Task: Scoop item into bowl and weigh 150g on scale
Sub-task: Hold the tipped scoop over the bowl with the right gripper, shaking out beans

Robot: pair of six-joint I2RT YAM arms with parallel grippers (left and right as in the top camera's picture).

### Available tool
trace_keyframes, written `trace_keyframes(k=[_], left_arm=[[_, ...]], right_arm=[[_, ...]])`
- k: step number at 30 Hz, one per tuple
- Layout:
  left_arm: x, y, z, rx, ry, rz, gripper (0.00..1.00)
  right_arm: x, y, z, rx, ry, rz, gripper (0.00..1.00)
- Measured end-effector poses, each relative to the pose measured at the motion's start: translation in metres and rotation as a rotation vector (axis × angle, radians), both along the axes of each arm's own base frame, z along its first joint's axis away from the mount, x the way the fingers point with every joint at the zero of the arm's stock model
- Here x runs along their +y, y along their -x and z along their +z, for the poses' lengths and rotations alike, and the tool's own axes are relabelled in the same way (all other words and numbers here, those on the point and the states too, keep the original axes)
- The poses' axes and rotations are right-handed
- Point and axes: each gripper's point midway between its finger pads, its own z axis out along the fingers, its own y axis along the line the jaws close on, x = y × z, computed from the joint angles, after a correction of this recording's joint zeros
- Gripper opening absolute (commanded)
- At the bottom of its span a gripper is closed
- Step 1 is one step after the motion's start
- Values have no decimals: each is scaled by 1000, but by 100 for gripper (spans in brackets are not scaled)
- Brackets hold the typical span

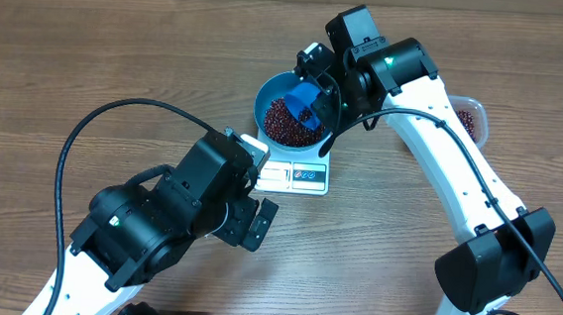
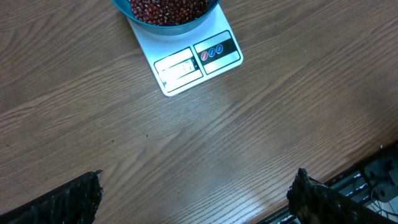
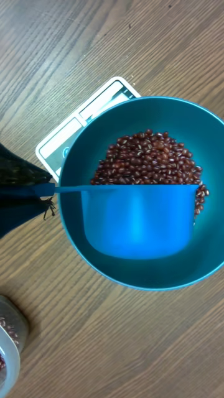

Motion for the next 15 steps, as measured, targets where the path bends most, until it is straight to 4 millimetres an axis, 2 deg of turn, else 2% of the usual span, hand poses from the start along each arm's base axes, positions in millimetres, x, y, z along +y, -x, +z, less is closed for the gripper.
trace_keyframes(k=[4,15], left_arm=[[0,0,-1,2,-2,0,99],[0,0,-1,2,-2,0,99]], right_arm=[[3,-6,3,-24,-16,-9,4],[3,-6,2,-20,-18,-17,4]])
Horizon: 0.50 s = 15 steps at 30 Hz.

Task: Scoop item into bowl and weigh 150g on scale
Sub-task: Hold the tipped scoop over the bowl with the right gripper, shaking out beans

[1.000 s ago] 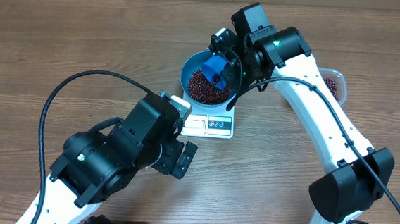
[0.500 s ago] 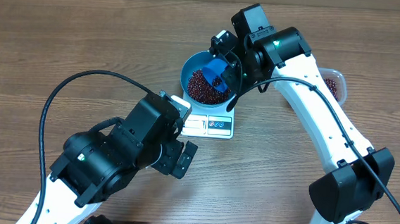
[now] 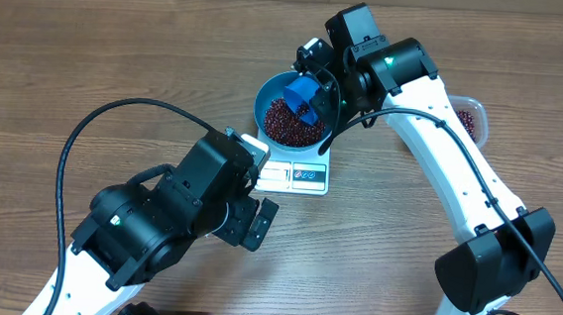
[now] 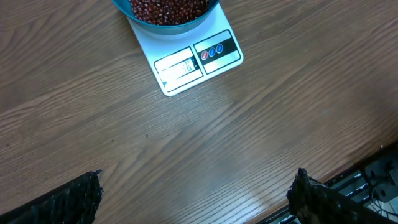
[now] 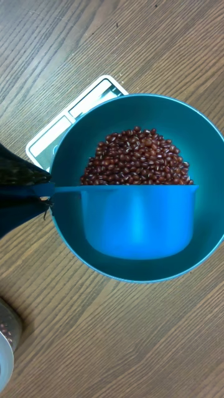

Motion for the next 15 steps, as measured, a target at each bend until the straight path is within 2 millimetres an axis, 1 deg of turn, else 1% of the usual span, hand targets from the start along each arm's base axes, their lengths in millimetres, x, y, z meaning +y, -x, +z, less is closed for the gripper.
trace_keyframes(k=[8,12,15], left_arm=[[0,0,0,1,0,0,99],[0,0,0,1,0,0,99],[0,0,0,0,0,0,100]], right_arm=[[0,0,0,1,1,0,4],[-5,11,-4,44,27,10,4],[-5,9,-4,34,24,15,4]])
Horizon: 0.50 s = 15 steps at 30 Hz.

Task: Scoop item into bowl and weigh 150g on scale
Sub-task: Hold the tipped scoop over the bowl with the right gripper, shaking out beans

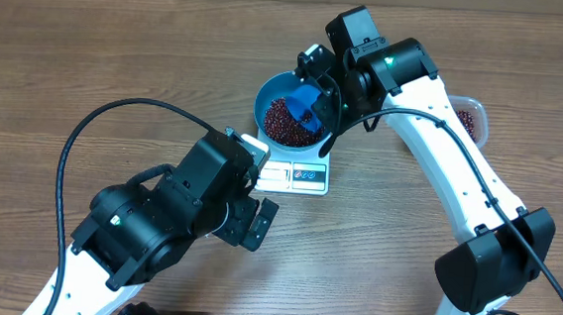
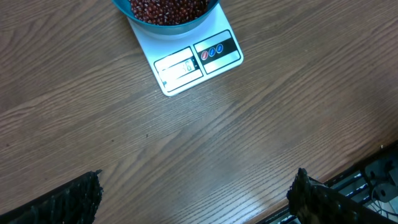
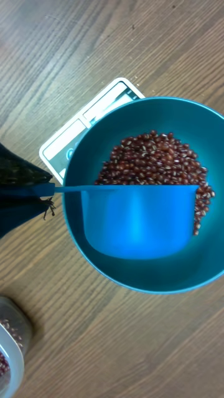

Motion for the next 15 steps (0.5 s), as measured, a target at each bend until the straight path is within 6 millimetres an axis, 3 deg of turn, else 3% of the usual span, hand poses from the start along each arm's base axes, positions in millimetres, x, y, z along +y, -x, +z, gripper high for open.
trace_keyframes(k=[15], left_arm=[[0,0,0,0,0,0,100]], right_arm=[[3,-5,2,-22,-11,-1,4]])
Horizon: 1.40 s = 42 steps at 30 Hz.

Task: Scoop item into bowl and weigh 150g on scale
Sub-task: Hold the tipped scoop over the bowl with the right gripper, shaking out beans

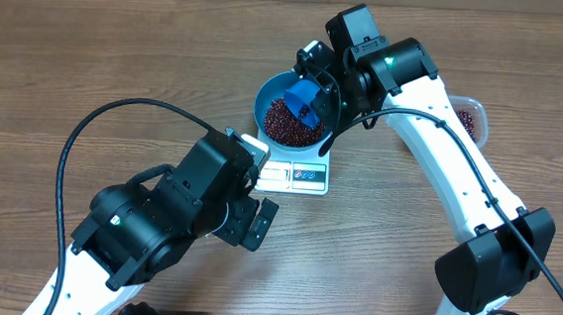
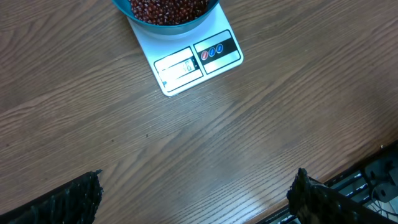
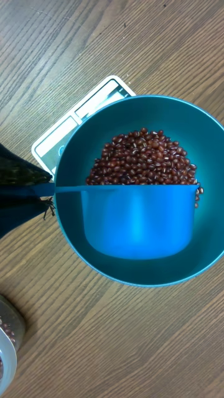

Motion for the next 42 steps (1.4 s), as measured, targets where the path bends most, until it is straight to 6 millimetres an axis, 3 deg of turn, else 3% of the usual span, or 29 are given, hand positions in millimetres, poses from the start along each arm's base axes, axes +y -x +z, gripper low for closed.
trace_keyframes(k=[21,25,30,42], left_arm=[[0,0,0,0,0,0,100],[0,0,0,0,0,0,100],[0,0,0,0,0,0,100],[0,0,0,0,0,0,100]], right_arm=[[0,0,0,1,0,0,4],[-5,9,-4,37,24,13,4],[0,0,0,-1,5,10,4],[-1,1,-1,2,9,8,4]])
